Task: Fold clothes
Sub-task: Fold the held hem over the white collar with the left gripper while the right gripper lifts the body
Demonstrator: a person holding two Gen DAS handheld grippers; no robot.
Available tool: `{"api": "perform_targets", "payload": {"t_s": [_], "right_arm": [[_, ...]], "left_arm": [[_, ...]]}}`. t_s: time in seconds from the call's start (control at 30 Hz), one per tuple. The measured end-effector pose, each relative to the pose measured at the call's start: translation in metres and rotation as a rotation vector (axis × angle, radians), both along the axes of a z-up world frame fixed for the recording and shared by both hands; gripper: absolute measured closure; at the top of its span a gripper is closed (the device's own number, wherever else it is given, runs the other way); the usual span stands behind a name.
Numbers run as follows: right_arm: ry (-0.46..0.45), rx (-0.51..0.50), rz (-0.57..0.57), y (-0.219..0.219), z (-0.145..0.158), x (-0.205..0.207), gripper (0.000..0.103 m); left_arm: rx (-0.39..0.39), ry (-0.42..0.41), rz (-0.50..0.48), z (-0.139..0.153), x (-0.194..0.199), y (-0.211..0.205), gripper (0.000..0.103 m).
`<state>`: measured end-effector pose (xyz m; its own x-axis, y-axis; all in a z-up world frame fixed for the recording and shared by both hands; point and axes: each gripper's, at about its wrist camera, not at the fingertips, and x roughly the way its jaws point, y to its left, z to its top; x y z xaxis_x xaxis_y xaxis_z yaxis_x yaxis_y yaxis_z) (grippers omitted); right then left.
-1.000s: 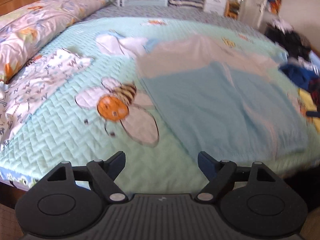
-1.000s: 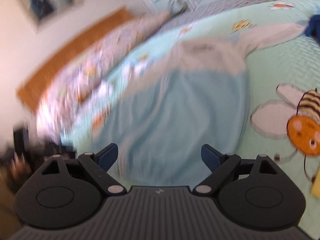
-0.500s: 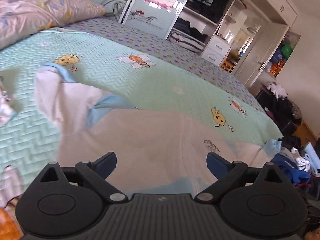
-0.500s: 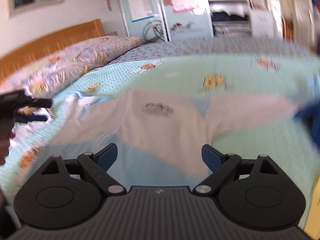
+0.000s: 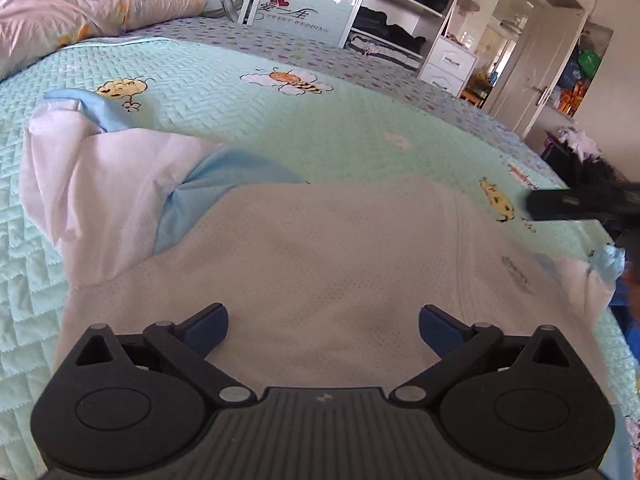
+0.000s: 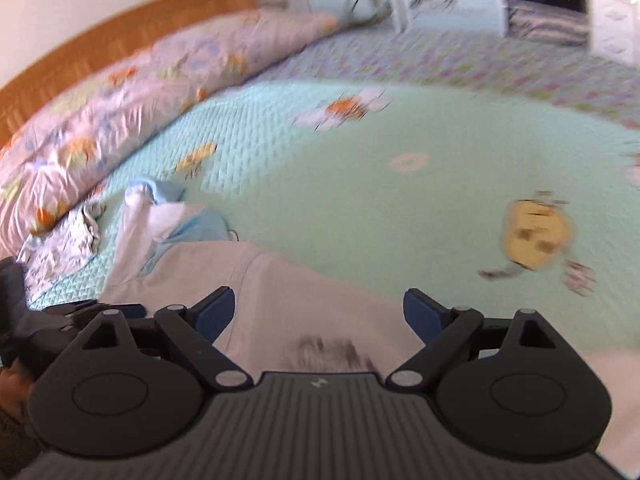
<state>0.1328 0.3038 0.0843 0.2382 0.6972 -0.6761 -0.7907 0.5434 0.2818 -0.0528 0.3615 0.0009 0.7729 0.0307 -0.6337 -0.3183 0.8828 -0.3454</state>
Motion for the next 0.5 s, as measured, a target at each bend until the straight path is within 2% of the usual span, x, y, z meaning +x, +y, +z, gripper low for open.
{"api": "perform_targets", "payload": {"t_s": [0.13, 0.27, 0.3, 0.33, 0.4, 0.5], "right_arm": [[0.152, 0.040, 0.090, 0.042, -0.021, 0.032, 0.011], [0.164, -0.079, 0.109, 0.057, -0.045, 0.034, 0.014], [0.162, -0.093, 0.111, 0.056, -0.049, 0.030, 0.023], [0.157, -0.082, 0.118, 0.052, -0.050, 0.023, 0.046], [0.157, -0.059, 0.122, 0.047, -0.049, 0.009, 0.083], [0.039, -0.064, 0.136, 0.041, -0.038, -0.026, 0.085]], "left_arm": [[0.009, -0.005, 0.000, 0.001, -0.001, -0.004, 0.001], [0.023, 0.003, -0.041, -0.001, 0.000, -0.014, 0.001], [0.028, 0.002, -0.040, -0.002, 0.000, -0.014, 0.001], [0.031, 0.000, -0.037, -0.003, 0.000, -0.014, 0.001], [0.036, -0.004, -0.032, -0.005, -0.001, -0.013, 0.001], [0.045, -0.010, -0.024, -0.007, -0.002, -0.013, 0.001]]}}
